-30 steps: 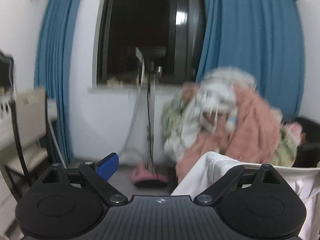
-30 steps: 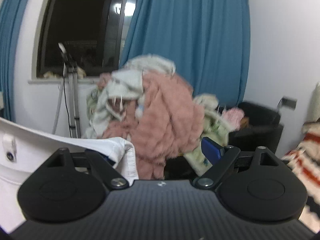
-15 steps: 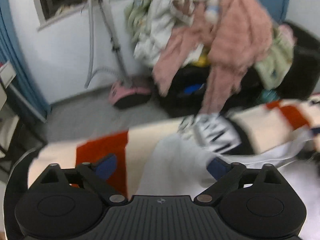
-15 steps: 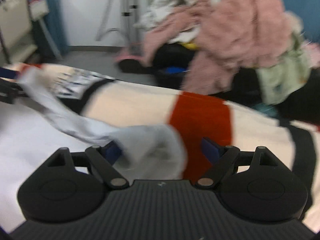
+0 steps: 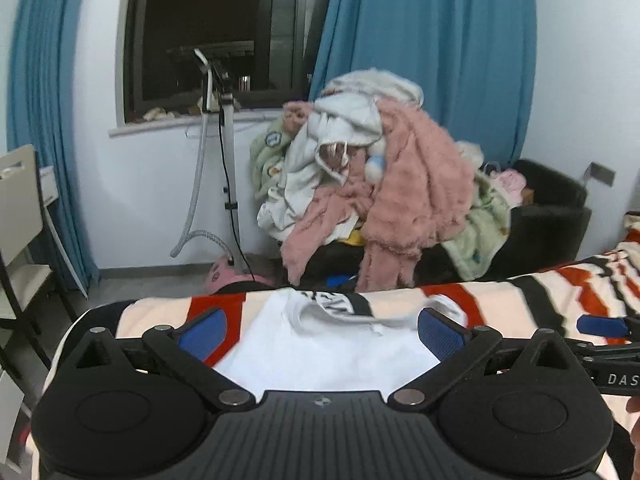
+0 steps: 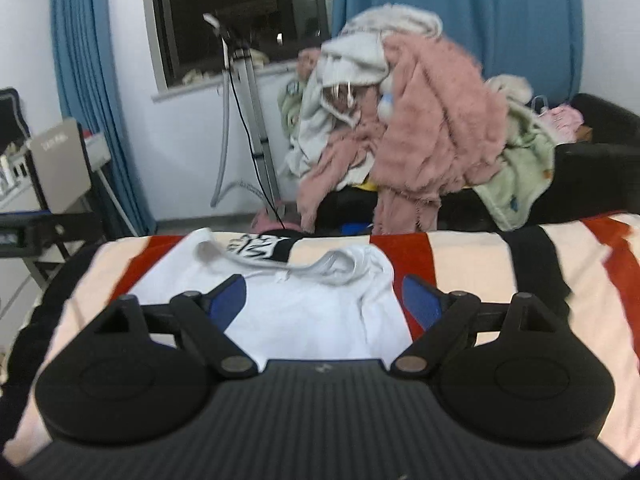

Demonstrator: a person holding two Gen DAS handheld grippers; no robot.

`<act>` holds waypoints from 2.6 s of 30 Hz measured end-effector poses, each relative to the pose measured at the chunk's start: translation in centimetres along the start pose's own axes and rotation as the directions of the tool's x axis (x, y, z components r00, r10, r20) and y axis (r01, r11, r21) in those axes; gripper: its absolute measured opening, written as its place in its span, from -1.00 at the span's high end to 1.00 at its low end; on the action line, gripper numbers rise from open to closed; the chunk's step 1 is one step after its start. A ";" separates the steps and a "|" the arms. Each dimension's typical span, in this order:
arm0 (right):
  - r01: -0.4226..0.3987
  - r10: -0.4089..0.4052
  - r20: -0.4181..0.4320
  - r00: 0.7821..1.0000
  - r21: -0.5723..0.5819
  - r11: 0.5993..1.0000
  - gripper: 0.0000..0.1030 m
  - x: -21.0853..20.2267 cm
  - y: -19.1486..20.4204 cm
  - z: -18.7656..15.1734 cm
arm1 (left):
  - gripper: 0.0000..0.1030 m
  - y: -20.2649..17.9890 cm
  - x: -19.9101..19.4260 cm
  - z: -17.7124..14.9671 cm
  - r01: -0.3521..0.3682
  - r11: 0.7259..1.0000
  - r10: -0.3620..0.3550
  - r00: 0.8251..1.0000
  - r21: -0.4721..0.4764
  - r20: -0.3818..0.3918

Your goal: Fold clothes

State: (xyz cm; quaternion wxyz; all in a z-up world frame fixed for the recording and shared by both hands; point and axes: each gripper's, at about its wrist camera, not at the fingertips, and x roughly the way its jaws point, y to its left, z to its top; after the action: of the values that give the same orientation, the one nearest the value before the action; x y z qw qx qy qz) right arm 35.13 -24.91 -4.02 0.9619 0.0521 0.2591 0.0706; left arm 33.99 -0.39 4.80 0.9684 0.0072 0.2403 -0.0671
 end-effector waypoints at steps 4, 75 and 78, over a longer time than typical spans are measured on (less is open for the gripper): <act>0.011 -0.012 0.057 0.998 0.009 1.000 -0.68 -7.3 1.4 -3.7 | -0.99 -0.5 -9.0 -3.8 -0.001 0.999 0.004 0.999 -0.048 0.052; 0.010 -0.025 0.079 0.997 0.195 0.981 -0.68 -4.4 2.0 -20.0 | 0.88 12.1 10.1 -12.2 -0.317 0.937 0.288 0.938 -0.143 -0.192; 0.014 -0.031 0.069 0.997 0.228 0.974 -0.68 -4.2 1.4 -19.9 | 0.90 8.4 10.4 -11.5 -0.341 0.939 0.344 0.925 0.042 -0.163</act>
State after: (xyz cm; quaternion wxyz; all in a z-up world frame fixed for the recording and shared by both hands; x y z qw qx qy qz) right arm 21.32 -22.93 -18.92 0.9590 0.1614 0.2312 0.0278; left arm 38.90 7.10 -10.37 0.9413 0.0609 0.3158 0.1023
